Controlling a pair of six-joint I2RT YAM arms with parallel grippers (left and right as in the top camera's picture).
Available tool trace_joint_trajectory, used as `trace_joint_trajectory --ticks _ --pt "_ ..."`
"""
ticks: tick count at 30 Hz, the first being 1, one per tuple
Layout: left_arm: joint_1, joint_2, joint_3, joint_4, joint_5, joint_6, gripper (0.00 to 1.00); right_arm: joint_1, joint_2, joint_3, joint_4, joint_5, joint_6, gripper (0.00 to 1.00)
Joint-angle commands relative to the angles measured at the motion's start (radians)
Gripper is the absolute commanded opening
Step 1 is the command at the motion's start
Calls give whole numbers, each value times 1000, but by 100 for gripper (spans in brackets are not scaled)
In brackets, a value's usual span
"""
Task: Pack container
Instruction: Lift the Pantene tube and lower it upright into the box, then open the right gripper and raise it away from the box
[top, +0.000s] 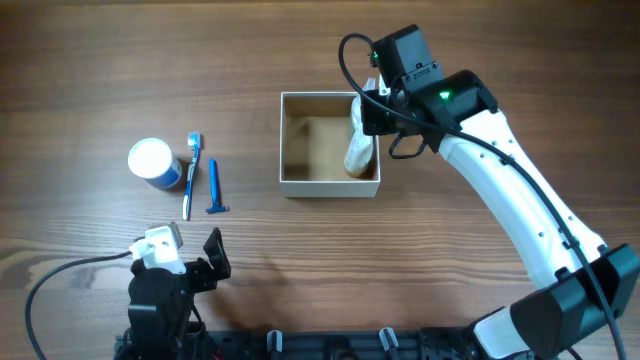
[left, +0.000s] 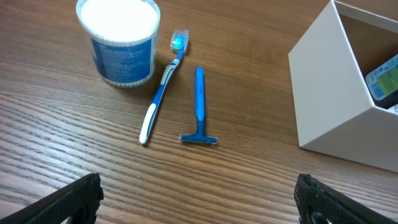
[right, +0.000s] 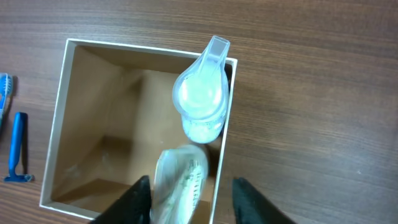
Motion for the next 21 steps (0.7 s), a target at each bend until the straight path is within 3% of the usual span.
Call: trace_joint_trajectory --ticks 1,6,11,21 --pt "5 -9 -2 3 4 -13 100 -30 -80 14 -23 52 30 60" --pt "5 -9 -2 3 4 -13 100 -210 -183 14 -92 66 138 80" --pt "5 -9 -2 3 4 -13 100 -413 -190 14 -116 -60 129 99" --pt "5 -9 -2 3 4 -13 100 -470 -179 14 -124 -59 134 100"
